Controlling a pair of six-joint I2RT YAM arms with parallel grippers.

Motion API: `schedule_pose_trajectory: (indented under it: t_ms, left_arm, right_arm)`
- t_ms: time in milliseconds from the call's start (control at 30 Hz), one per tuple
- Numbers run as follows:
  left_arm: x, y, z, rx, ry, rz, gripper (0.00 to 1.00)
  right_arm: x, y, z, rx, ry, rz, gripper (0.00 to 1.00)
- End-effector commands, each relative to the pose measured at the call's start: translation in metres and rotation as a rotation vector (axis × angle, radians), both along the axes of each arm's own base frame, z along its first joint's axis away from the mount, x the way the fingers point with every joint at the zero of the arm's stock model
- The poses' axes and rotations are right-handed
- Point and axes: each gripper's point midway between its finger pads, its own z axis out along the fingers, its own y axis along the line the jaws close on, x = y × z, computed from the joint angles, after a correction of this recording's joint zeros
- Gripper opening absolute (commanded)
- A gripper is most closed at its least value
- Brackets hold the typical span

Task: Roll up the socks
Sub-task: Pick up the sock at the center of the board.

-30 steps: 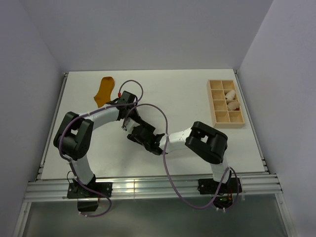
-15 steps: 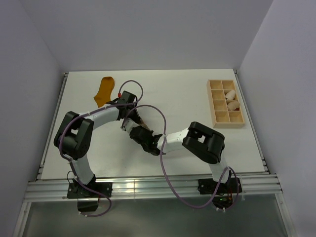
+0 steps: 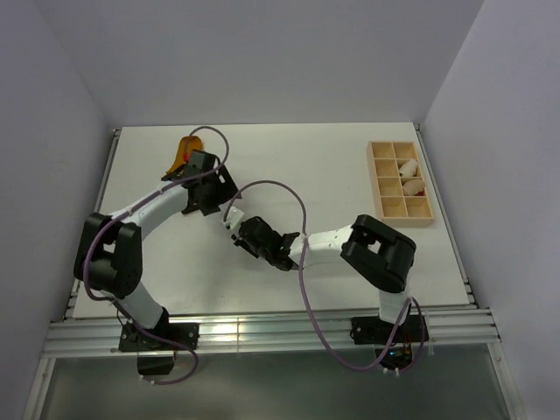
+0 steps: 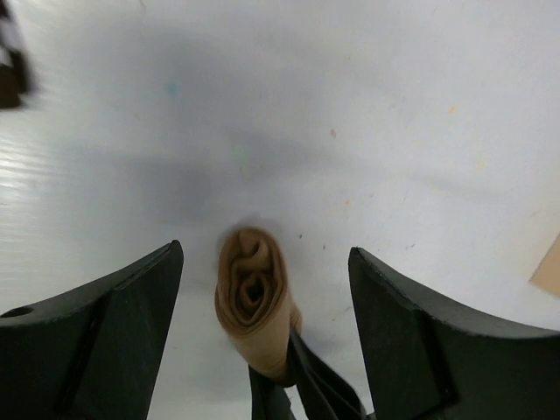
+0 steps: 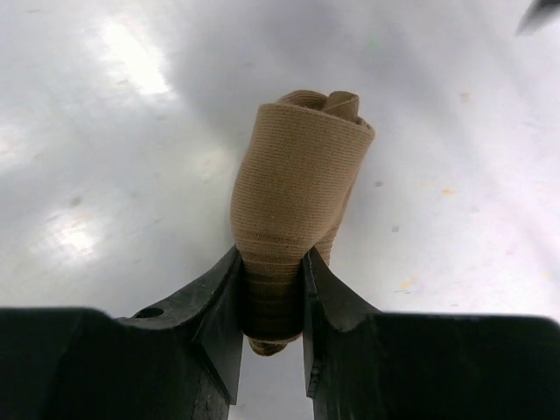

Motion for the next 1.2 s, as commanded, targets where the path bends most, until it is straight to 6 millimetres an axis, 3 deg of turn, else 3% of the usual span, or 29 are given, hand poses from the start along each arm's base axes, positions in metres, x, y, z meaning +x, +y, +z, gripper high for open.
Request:
schedule_pose_trajectory:
  t_ms: [0, 100, 233, 267, 400, 433, 567, 733, 833, 967, 1000, 1067, 1100, 1167]
  left_arm:
    - [0.023, 0.024, 0.054, -0.025, -0.149, 0.074, 0.82]
    - [0.028, 0.052, 0.069, -0.032, -0.194, 0.140, 0.83]
    - [0.026, 0.088, 0.089, -0.036, -0.268, 0.214, 0.85]
    - [0.023, 0.095, 0.101, -0.040, -0.305, 0.222, 0.86]
    - [0.004, 0.126, 0.119, -0.007, -0.363, 0.251, 0.87]
    - [-0.003, 0.132, 0.132, 0.010, -0.411, 0.246, 0.87]
    - [-0.025, 0.152, 0.146, 0.085, -0.482, 0.255, 0.88]
    - [-0.048, 0.169, 0.154, 0.165, -0.551, 0.289, 0.92]
    - [-0.054, 0.174, 0.159, 0.195, -0.560, 0.291, 0.94]
    - [-0.060, 0.181, 0.162, 0.232, -0.567, 0.307, 0.94]
    - [-0.062, 0.183, 0.160, 0.246, -0.560, 0.310, 0.94]
    - [-0.065, 0.187, 0.156, 0.274, -0.557, 0.326, 0.95]
    - [-0.066, 0.190, 0.155, 0.289, -0.552, 0.333, 0.95]
    - [-0.069, 0.196, 0.153, 0.320, -0.548, 0.359, 0.96]
  right_arm:
    - [-0.055, -0.024, -0.045, -0.059, 0.292, 0.077, 0.00]
    - [-0.061, -0.025, -0.044, -0.027, 0.340, 0.089, 0.00]
    - [-0.059, -0.023, -0.025, 0.045, 0.353, 0.096, 0.00]
    - [-0.057, -0.024, -0.021, 0.051, 0.351, 0.093, 0.00]
    - [-0.047, -0.026, 0.006, 0.129, 0.342, 0.055, 0.00]
    - [-0.041, -0.031, 0.010, 0.133, 0.339, 0.036, 0.00]
    - [-0.022, -0.051, 0.042, 0.169, 0.284, -0.039, 0.00]
    - [0.008, -0.089, 0.082, 0.182, 0.200, -0.144, 0.00]
    - [0.036, -0.126, 0.105, 0.177, 0.129, -0.227, 0.00]
    - [0.069, -0.176, 0.133, 0.188, 0.066, -0.336, 0.00]
    - [0.083, -0.199, 0.138, 0.180, 0.046, -0.392, 0.00]
    - [0.098, -0.221, 0.151, 0.187, 0.021, -0.447, 0.00]
    - [0.111, -0.244, 0.159, 0.194, 0.001, -0.506, 0.00]
    - [0.124, -0.270, 0.160, 0.189, -0.004, -0.579, 0.00]
